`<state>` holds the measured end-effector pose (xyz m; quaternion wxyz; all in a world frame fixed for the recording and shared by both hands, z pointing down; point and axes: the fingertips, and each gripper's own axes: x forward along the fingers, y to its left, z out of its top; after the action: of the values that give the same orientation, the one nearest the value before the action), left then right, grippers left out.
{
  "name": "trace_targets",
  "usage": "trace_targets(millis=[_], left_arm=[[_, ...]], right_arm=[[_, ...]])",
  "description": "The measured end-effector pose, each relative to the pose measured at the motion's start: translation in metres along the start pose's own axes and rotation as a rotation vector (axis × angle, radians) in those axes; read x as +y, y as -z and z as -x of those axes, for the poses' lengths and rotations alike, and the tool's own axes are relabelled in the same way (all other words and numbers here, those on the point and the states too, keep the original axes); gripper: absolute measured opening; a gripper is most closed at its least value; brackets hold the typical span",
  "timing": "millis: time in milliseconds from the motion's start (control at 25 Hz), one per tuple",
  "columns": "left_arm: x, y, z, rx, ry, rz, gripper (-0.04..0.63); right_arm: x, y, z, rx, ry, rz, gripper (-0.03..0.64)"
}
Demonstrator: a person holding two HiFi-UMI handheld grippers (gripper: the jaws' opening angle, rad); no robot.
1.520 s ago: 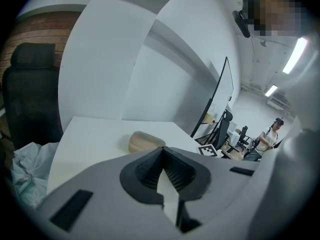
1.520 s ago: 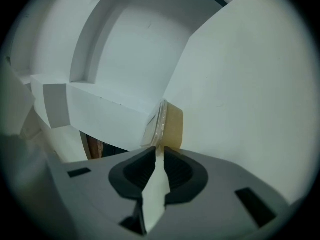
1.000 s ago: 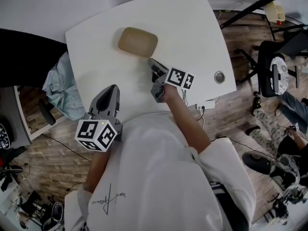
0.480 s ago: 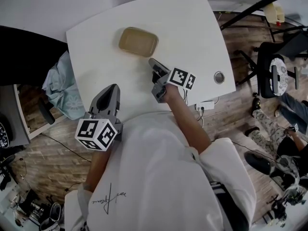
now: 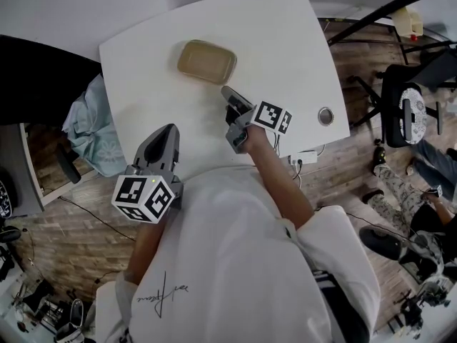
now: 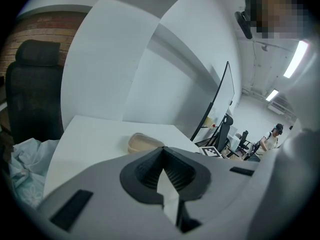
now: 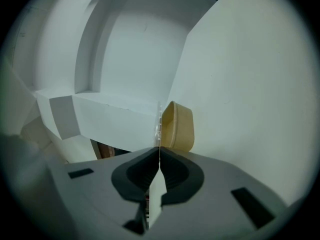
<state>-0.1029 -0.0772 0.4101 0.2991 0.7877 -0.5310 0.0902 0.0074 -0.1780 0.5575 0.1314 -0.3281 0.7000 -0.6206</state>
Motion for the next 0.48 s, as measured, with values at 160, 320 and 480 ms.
trace_targets(millis=[160, 320, 480], left_arm=[[0.0, 0.001, 0.0, 0.002, 0.005, 0.003, 0.005], [0.001, 0.0, -0.001, 0.001, 0.008, 0.007, 0.005], [0.001, 0.0, 0.0, 0.0, 0.009, 0.013, 0.005]], right_arm=[[0.004, 0.0, 0.0, -0.003, -0.016, -0.002, 0.014], [0.007, -0.001, -0.001, -0.005, -0.028, -0.009, 0.012], [0.011, 0.0, -0.001, -0.004, -0.038, -0.009, 0.012]])
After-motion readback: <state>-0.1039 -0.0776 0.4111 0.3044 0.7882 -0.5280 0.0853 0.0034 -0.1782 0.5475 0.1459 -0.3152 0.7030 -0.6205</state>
